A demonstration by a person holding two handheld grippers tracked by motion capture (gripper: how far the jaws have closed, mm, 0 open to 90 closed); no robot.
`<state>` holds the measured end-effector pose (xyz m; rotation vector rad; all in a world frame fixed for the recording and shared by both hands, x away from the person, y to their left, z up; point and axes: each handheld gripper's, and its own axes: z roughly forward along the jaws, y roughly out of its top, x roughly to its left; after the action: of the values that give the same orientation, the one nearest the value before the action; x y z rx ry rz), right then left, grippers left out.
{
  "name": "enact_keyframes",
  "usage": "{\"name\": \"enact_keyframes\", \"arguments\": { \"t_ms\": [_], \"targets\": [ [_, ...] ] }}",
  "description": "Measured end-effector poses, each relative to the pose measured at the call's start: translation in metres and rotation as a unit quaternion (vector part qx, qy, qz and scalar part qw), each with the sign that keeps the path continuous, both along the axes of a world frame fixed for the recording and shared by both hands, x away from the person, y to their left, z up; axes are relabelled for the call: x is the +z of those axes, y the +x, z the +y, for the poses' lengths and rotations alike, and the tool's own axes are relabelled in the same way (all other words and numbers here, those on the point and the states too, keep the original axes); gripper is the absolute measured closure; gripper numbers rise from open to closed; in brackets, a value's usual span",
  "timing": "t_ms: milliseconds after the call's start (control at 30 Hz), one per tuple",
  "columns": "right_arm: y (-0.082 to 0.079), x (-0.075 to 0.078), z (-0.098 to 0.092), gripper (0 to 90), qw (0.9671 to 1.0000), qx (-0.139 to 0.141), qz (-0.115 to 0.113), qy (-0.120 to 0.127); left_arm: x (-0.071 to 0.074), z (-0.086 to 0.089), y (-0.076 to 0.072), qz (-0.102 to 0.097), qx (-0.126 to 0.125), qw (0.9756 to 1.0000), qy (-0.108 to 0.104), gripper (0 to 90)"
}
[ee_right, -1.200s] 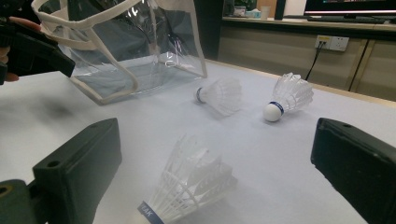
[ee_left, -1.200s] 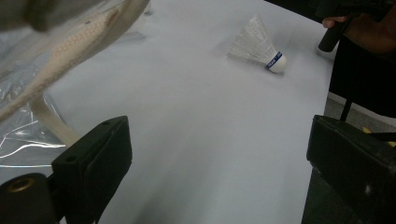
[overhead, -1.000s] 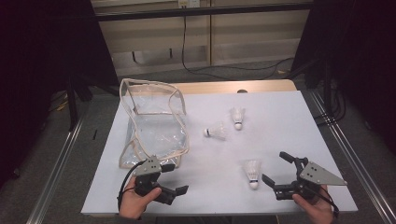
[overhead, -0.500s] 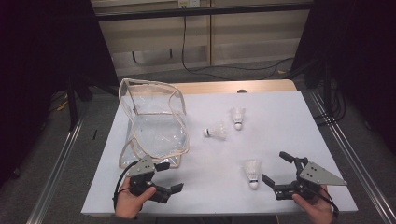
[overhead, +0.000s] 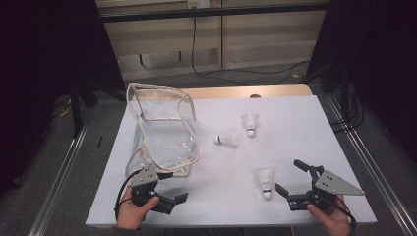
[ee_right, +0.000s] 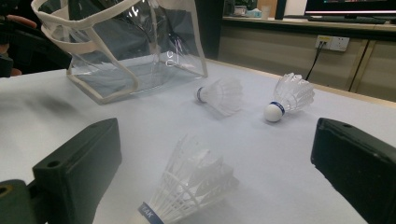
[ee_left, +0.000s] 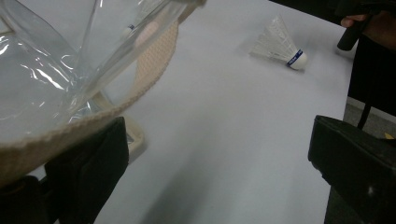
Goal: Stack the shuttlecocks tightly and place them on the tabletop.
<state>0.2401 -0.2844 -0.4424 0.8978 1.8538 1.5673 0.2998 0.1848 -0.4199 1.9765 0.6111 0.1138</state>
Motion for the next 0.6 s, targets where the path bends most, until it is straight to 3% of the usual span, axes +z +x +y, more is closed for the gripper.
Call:
{"name": "enact_keyframes", "arguments": {
  "t_ms": [600],
  "targets": [
    [0.0032,-0.0001,-0.0004,1.2,1.0000,-0.002,0.001,-0.004,-0.0025,0.0096,0.0019,-0.007,0.008,0.9999,0.006,4.4]
  ]
}}
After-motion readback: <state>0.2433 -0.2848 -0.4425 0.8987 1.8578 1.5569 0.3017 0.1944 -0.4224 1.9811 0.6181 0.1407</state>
